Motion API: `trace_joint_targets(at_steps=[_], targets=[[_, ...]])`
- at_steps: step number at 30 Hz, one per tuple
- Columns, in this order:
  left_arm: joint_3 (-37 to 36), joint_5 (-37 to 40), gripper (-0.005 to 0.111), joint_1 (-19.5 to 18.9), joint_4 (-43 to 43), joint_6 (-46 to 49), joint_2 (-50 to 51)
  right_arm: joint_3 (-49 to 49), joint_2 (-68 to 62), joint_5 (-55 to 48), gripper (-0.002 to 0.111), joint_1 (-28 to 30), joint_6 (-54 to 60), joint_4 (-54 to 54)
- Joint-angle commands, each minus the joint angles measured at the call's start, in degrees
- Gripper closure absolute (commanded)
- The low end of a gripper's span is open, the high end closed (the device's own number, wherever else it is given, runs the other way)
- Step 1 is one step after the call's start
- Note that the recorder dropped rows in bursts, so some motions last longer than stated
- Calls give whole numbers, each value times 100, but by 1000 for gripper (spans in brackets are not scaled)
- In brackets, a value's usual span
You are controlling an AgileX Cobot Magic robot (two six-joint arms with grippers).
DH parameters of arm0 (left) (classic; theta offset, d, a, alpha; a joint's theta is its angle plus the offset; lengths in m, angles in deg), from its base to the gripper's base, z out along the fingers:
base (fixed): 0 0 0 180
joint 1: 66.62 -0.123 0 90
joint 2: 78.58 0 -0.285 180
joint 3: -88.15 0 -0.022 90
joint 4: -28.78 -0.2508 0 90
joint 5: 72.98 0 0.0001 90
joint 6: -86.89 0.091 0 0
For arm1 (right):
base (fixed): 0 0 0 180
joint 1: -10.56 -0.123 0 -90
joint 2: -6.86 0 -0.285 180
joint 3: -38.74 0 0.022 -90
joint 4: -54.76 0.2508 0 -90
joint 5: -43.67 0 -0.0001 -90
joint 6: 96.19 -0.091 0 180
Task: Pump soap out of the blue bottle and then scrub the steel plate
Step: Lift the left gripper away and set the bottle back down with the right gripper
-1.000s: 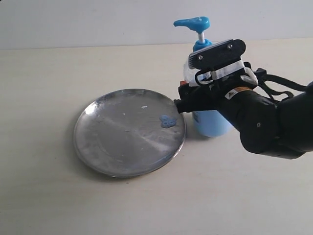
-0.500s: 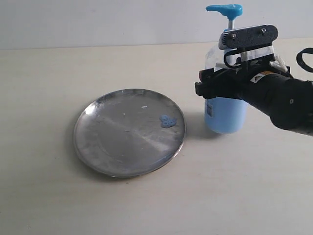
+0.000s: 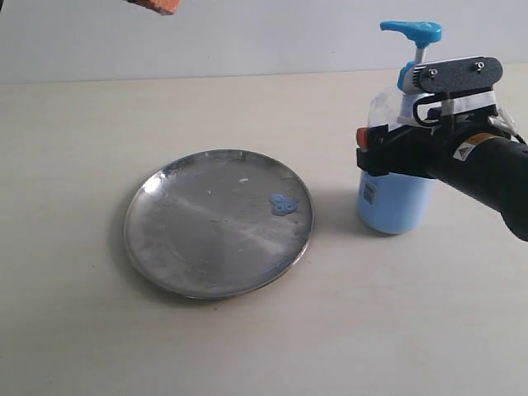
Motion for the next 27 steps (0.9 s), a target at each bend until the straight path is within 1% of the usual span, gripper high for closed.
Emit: trace_joint_targets(at_steps=[1,11,24,25,27], targets=[[-250,-252,107,-25,-8,-33,-56,110,130,805,108,150,-272,-319],[-685,-364,107,-25,41,-21,-56,147,130,884,108,150,-220,-346],[-709,141,107,-25,90,135,-142,147,-96,1092,108,150,-285,-346],[-745,123,107,-25,103,135,-168,147,-96,1082,107,150,-285,-316],[-819,89,107,-25,103,169,-212,147,-96,978,101,150,-285,-282]])
